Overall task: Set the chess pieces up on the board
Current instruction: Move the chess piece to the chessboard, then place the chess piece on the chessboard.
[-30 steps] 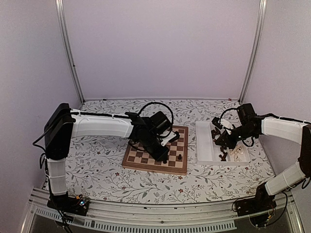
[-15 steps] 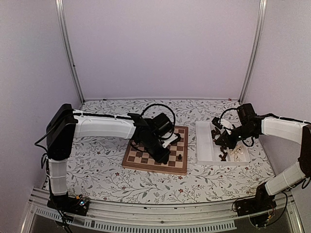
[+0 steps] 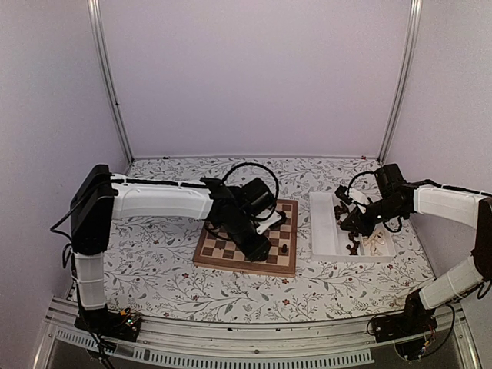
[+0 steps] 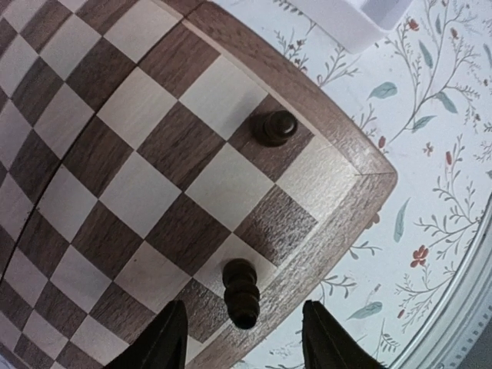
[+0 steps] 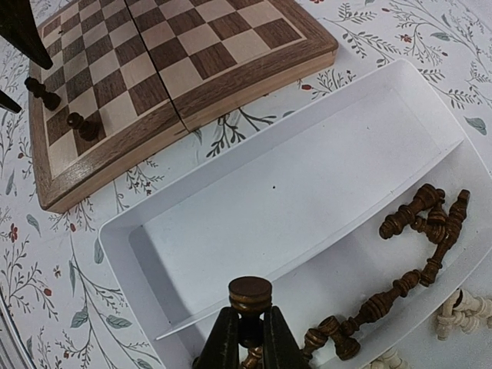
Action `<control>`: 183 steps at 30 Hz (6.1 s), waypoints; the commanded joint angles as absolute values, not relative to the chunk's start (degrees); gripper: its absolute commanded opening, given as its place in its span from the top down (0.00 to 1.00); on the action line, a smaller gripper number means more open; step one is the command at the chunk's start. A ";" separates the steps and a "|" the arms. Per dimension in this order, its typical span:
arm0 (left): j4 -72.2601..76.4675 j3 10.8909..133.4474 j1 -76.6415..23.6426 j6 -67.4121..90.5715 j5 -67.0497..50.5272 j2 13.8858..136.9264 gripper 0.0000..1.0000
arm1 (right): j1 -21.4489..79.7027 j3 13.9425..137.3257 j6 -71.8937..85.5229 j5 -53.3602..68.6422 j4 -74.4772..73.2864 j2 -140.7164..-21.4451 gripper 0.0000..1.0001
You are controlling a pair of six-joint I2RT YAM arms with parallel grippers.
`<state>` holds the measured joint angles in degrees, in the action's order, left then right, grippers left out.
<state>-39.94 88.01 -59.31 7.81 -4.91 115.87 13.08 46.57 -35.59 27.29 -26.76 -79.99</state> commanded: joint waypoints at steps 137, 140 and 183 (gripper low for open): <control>20.46 67.22 -47.74 24.78 -15.37 93.66 0.47 | 24.64 83.24 -14.00 52.40 -34.18 -89.28 1.00; 9.16 67.60 -43.95 19.46 -11.30 87.90 0.45 | 27.62 84.88 -22.42 42.62 -40.05 -90.07 0.99; 6.32 59.06 -25.40 18.93 -9.24 79.28 0.40 | 52.91 89.91 -38.67 4.23 -51.76 -114.76 0.96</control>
<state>7.14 57.28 -25.47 19.66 -8.51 80.14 52.75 88.66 -38.44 4.97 -50.85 -113.12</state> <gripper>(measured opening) 0.596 0.080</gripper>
